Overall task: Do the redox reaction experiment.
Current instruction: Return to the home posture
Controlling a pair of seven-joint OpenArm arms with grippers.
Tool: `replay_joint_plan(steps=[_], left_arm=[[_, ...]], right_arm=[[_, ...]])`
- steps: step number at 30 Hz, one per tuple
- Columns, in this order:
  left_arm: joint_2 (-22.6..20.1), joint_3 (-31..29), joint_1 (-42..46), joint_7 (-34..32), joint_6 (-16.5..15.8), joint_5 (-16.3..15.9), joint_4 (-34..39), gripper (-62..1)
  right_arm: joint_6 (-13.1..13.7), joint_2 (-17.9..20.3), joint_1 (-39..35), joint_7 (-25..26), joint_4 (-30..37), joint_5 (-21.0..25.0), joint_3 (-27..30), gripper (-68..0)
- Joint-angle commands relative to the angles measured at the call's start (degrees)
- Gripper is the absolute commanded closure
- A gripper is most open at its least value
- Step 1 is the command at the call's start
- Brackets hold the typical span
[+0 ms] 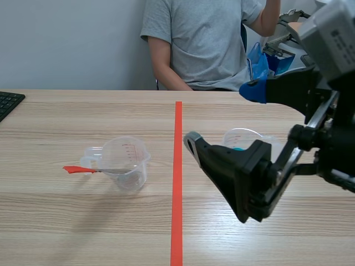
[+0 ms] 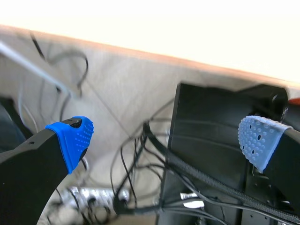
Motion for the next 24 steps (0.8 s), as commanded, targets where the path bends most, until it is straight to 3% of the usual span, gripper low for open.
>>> replay_joint_plan(steps=[1, 6, 13, 18, 24], left_arm=[[-0.39, -1.55, 3.96, -2.25, -0.39, 0.48, 2.62, -62.3], [-1.05, -5.70, 9.68, -8.20, -0.57, 7.28, 9.75, -62.3], [-1.16, -8.90, 8.72, -7.96, -1.84, 19.28, 20.85, -62.3], [-3.76, -9.40, 3.28, -1.18, -2.16, 19.87, 26.14, -62.3], [-6.67, -9.46, -3.63, 2.97, -5.33, 21.11, 29.53, -62.3]], right_arm=[[-0.22, 0.68, -1.25, 0.79, 1.81, 0.63, 0.81, -67.9], [-1.31, 0.76, -7.61, -1.33, 5.88, 0.61, 3.72, -67.9], [-3.19, 0.76, -8.92, -3.63, 6.43, 0.61, 5.84, -67.9], [-3.19, 0.74, -8.90, -3.76, 6.43, 0.57, 6.82, -67.9], [-3.15, 0.74, -8.90, -3.80, 6.43, 0.55, 6.82, -67.9]])
